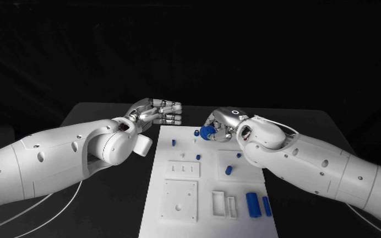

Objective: Assemble the parts on the task board

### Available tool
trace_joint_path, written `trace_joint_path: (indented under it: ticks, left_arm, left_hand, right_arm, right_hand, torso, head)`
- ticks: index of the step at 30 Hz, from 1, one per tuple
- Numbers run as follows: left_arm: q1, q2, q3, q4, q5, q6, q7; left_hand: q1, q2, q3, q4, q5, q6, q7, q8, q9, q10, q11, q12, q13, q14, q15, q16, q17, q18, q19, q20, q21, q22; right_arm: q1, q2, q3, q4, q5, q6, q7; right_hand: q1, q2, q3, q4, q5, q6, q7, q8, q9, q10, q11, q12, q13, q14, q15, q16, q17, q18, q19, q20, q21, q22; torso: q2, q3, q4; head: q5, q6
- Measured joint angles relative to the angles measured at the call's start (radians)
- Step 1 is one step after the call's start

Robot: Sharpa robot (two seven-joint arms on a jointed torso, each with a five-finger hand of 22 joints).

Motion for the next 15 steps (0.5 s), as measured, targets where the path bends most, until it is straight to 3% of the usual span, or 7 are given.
trace_joint_path:
  ticks: [10,15]
  left_arm:
    - [0.000,0.000,0.000,0.001,0.000,0.000,0.000]
    - [0.000,0.000,0.000,0.002,0.000,-0.001,0.000]
  left_hand:
    - [0.000,0.000,0.003,-0.003,0.000,-0.007,0.000,0.000,0.000,0.000,0.000,0.000,0.000,0.000,0.000,0.000,0.000,0.000,0.000,0.000,0.000,0.000]
    - [0.000,0.000,0.003,-0.003,0.000,-0.007,0.000,0.000,0.000,0.000,0.000,0.000,0.000,0.000,0.000,0.000,0.000,0.000,0.000,0.000,0.000,0.000]
  right_arm:
    - [0.000,0.048,-0.041,0.003,-0.057,-0.027,-0.018]
    - [0.000,0.062,-0.056,-0.009,-0.078,-0.035,-0.030]
  right_hand:
    - [0.009,-0.009,0.009,0.008,0.009,0.003,0.003,0.000,0.000,0.005,0.002,0.000,0.001,0.000,0.000,0.004,0.000,0.000,0.000,0.000,0.010,0.000]
    - [0.005,-0.014,0.020,0.008,0.013,0.003,0.003,0.000,-0.001,0.005,0.002,0.000,0.002,0.000,0.000,0.004,0.000,0.000,0.000,0.000,0.010,0.002]
  torso:
    - [0.001,-0.0012,0.0041]
    - [0.002,-0.0015,0.0041]
  head:
    - [0.007,0.003]
    - [0.011,0.002]
